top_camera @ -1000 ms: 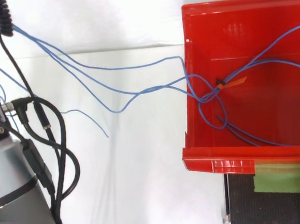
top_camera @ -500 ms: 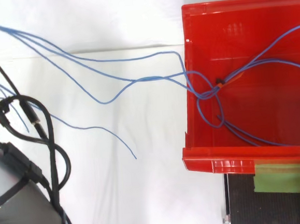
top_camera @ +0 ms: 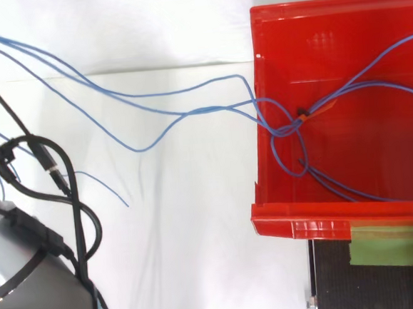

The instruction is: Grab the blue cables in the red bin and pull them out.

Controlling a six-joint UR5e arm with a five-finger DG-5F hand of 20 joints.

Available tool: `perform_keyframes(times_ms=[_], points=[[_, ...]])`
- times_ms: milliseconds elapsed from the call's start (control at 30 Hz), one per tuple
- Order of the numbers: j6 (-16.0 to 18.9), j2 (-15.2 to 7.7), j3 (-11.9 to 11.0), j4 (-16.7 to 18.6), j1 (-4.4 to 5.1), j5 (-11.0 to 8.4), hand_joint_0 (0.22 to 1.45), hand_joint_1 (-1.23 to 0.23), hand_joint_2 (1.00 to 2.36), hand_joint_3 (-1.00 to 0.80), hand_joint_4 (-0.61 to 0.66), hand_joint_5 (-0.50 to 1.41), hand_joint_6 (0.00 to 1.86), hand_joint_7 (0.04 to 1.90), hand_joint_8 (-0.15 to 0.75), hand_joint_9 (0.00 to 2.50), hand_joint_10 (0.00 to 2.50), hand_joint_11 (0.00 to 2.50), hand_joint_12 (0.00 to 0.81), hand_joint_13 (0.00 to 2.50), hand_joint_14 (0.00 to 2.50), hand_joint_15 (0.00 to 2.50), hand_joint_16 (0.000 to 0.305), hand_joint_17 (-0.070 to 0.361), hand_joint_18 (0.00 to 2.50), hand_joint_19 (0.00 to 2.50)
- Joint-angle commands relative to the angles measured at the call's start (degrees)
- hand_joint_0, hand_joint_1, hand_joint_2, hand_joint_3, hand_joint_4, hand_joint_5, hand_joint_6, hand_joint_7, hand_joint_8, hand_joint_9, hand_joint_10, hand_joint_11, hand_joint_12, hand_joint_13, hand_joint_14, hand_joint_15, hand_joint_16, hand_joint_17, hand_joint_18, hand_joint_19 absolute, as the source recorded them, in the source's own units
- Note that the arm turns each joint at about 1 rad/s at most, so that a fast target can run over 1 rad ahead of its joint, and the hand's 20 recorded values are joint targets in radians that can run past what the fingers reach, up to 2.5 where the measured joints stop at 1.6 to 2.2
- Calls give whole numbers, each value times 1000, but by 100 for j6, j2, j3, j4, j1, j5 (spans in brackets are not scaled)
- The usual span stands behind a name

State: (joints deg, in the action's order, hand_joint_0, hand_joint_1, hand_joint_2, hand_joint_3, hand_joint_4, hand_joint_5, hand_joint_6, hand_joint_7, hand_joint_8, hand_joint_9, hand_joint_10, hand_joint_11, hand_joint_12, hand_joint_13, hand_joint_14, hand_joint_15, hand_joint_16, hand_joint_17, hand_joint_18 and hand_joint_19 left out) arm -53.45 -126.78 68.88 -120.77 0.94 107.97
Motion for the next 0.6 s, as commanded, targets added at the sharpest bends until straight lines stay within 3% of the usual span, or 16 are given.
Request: perform_keyframes(times_ms=[0, 33, 133, 367, 567], points=[[472, 4, -7, -544, 37, -391, 949, -973, 1004, -888, -63, 591, 1326, 448, 262, 890, 23, 930, 318, 1058, 1328, 1363, 44, 100, 961, 1245], [560, -5, 2, -755, 46, -505, 948, -974, 1005, -887, -63, 591, 1326, 449, 262, 890, 23, 928, 310, 1051, 1400, 1326, 44, 100, 972, 1243], [709, 4, 2, -905, 64, -611, 950, -974, 1004, -884, -60, 591, 1325, 449, 265, 902, 23, 928, 310, 1041, 1551, 1292, 43, 97, 990, 1241], [1298, 4, 2, -1661, 108, -909, 953, -974, 1004, -880, -53, 590, 1328, 447, 261, 994, 22, 1138, 310, 997, 1824, 1256, 42, 95, 1035, 1258], [1518, -5, 2, -1959, 143, -1059, 954, -973, 1005, -886, -63, 587, 1332, 452, 230, 1190, 70, 1650, 315, 977, 1957, 1224, 42, 95, 1044, 1252]])
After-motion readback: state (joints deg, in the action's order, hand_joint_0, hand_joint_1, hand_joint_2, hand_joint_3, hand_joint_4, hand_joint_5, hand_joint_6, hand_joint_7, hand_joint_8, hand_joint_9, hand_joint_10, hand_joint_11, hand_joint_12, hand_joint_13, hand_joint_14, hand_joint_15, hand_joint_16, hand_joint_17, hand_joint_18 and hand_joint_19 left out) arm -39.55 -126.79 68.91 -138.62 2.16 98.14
